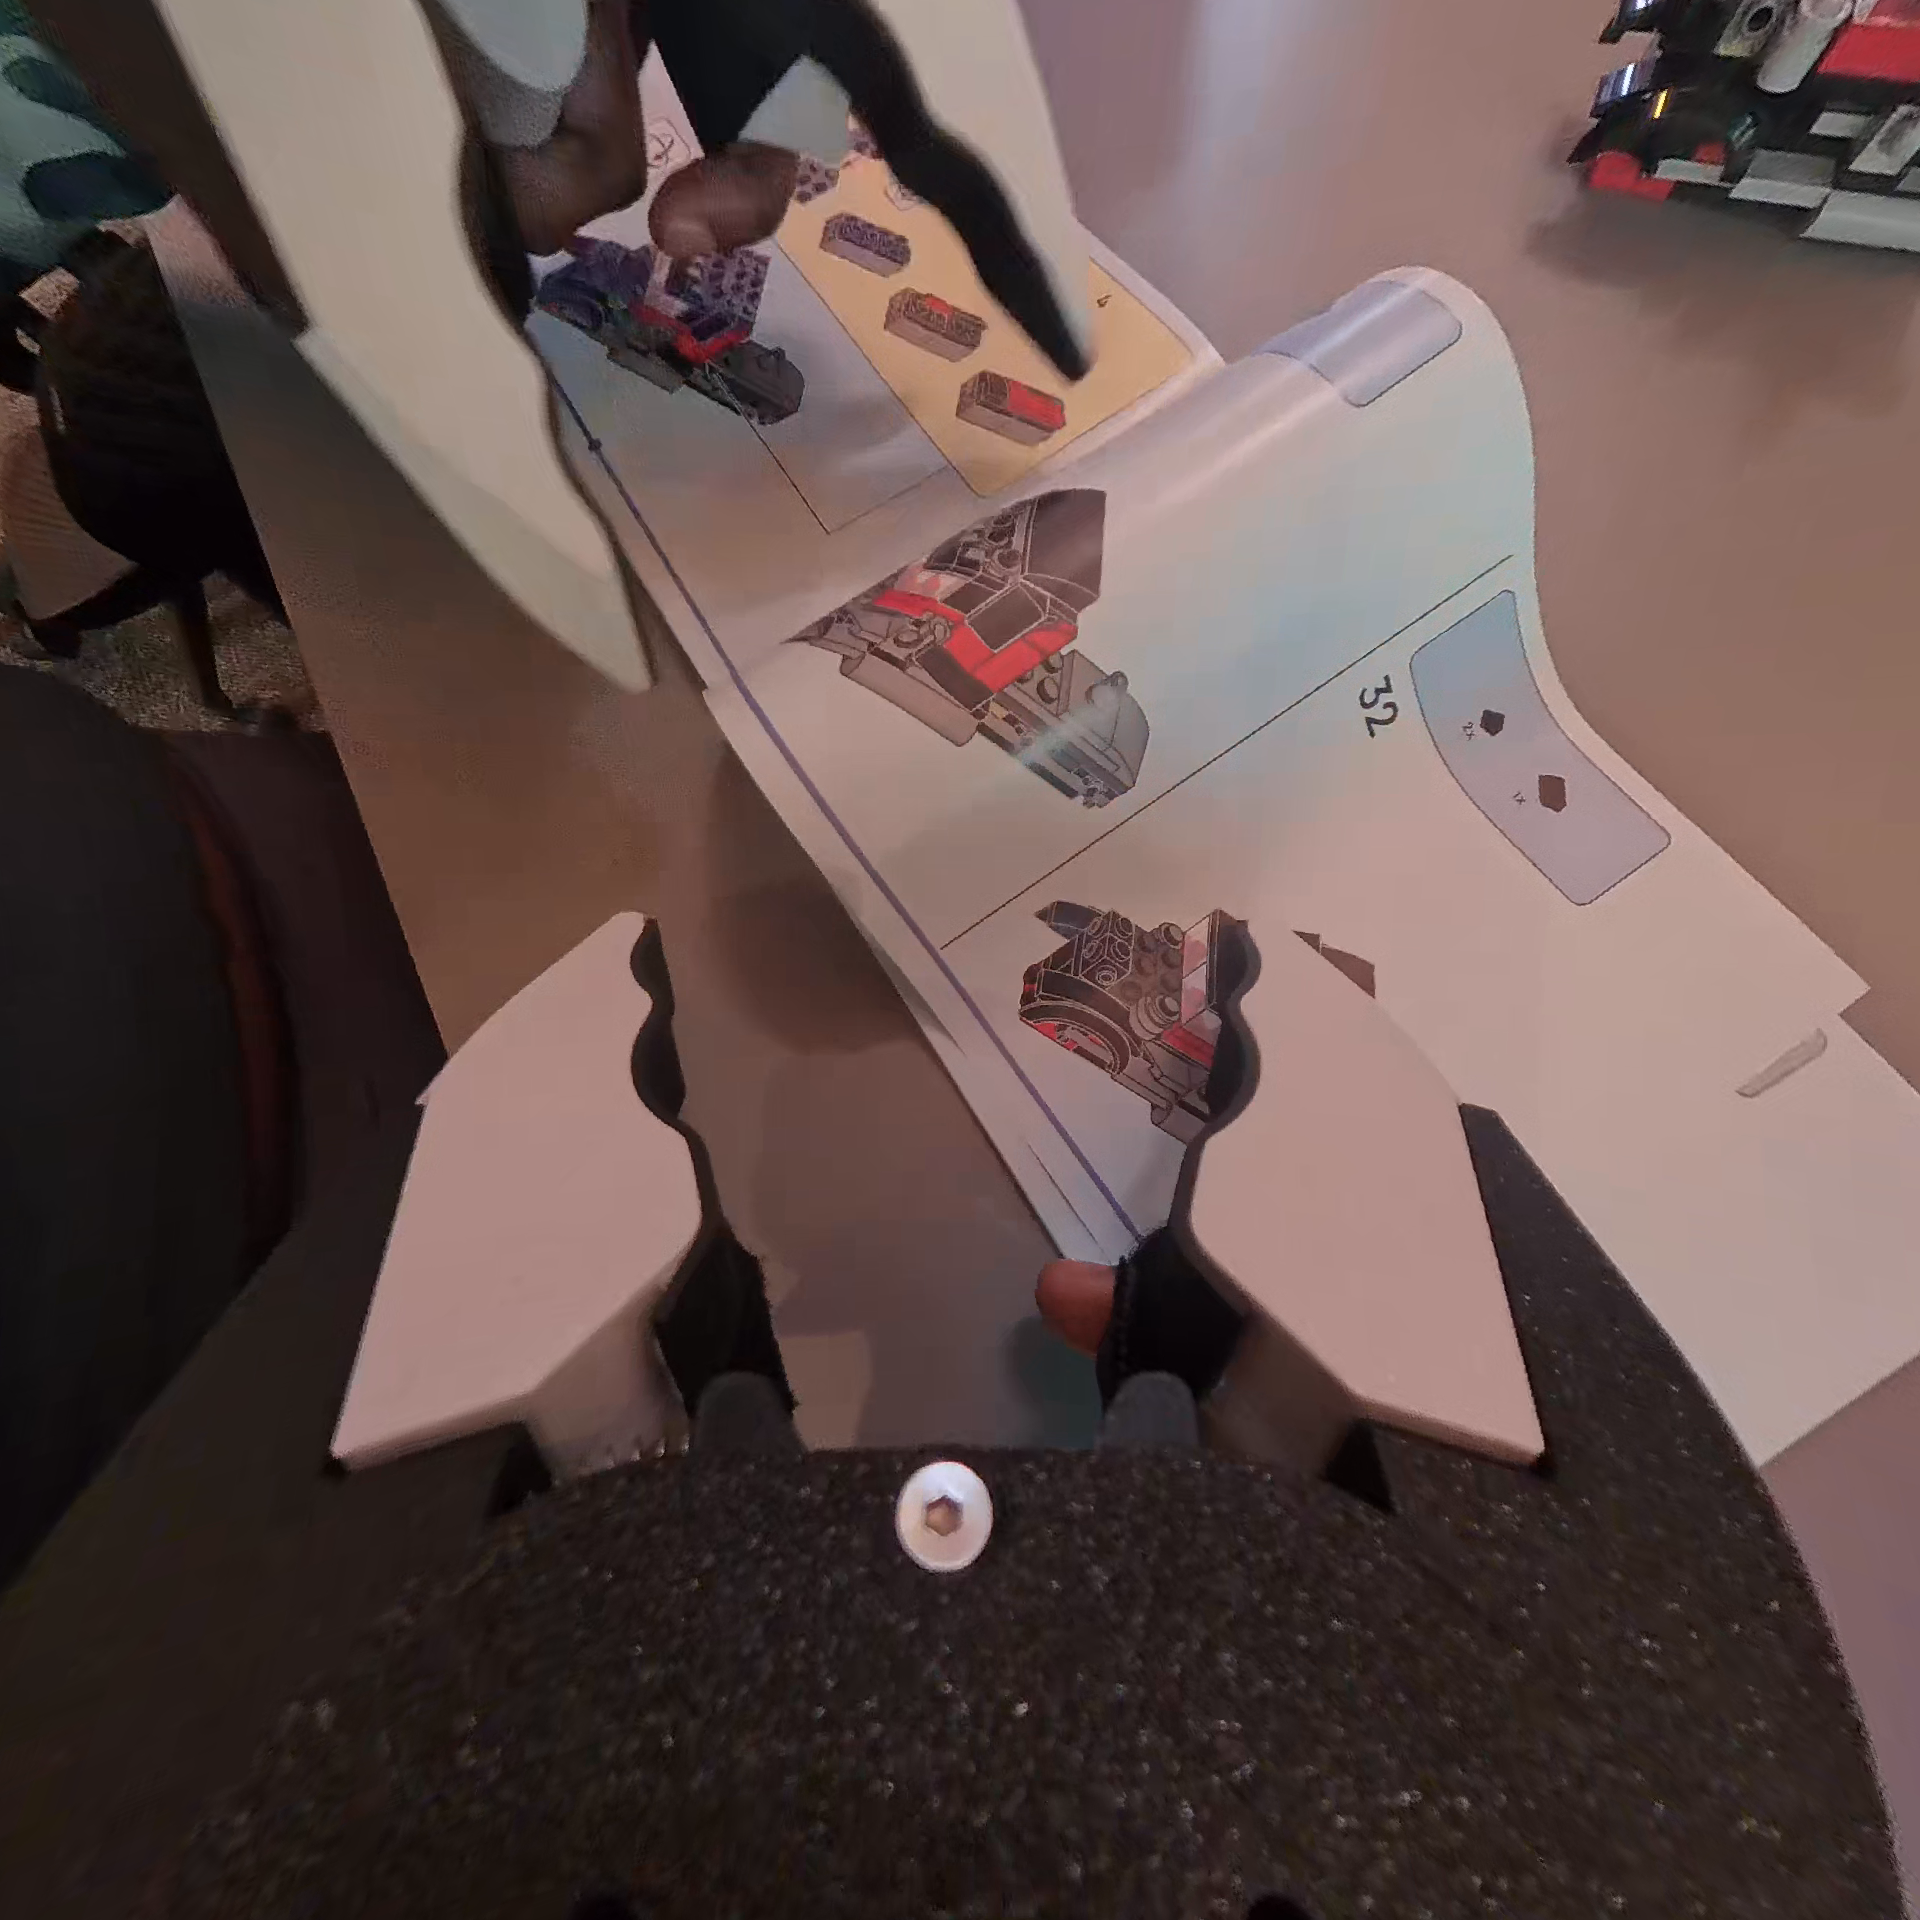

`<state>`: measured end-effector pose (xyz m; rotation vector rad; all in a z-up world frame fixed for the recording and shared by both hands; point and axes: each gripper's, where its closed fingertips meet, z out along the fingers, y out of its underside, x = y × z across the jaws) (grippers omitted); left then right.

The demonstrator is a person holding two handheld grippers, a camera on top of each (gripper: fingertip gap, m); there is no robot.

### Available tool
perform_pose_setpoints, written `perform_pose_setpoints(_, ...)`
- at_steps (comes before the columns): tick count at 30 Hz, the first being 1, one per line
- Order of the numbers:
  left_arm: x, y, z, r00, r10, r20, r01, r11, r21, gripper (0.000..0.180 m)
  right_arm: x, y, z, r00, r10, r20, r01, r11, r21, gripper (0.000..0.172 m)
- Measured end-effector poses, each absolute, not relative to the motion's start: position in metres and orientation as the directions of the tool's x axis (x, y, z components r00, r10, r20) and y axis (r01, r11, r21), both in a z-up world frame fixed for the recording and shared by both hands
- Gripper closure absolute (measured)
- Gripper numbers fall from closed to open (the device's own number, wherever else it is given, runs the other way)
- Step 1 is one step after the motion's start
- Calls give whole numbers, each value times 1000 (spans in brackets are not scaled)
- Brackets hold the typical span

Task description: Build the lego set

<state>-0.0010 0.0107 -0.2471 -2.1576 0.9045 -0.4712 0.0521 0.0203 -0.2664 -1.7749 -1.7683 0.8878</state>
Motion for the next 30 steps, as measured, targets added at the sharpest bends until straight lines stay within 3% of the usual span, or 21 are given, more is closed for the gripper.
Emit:
perform_pose_setpoints(1,2,11,-243,690,-724,-2,-482,-457,-747,72,50,19,-266,-46,992,-117,681,-55,-731,71)
perform_pose_setpoints(3,12,15,-237,700,-701,-135,-530,-384,-756,68,46,16,-265,-55,991,-124,676,-55,-735,70)
perform_pose_setpoints(6,15,22,-234,736,-610,-294,-567,-317,-760,76,38,8,-261,-92,986,-140,653,-46,-756,70)
perform_pose_setpoints(9,-1,24,-227,796,-478,-371,-539,-283,-793,96,28,2,-251,-140,981,-131,607,-20,-795,71)
perform_pose_setpoints(13,-28,11,-222,869,-325,-373,-469,-301,-830,138,17,-10,-240,-220,967,-129,564,18,-825,72)
perform_pose_setpoints(15,-44,2,-227,902,-253,-351,-424,-352,-835,161,13,-13,-233,-246,965,-90,533,57,-844,71)
perform_pose_setpoints(17,-61,-8,-237,934,-197,-299,-356,-431,-829,170,12,-6,-222,-223,974,-31,488,84,-869,73)
perform_pose_setpoints(22,-83,-19,-242,982,-122,-142,-185,-502,-845,179,23,36,-218,-22,998,-58,495,-39,-868,123)
perform_pose_setpoints(27,-83,-16,-239,985,-160,-64,-136,-493,-859,175,48,60,-258,61,997,-51,719,-79,-691,123)
perform_pose_setpoints(30,-60,-12,-228,955,-272,-121,-224,-391,-893,155,39,48,-263,4,989,-148,702,-108,-704,119)
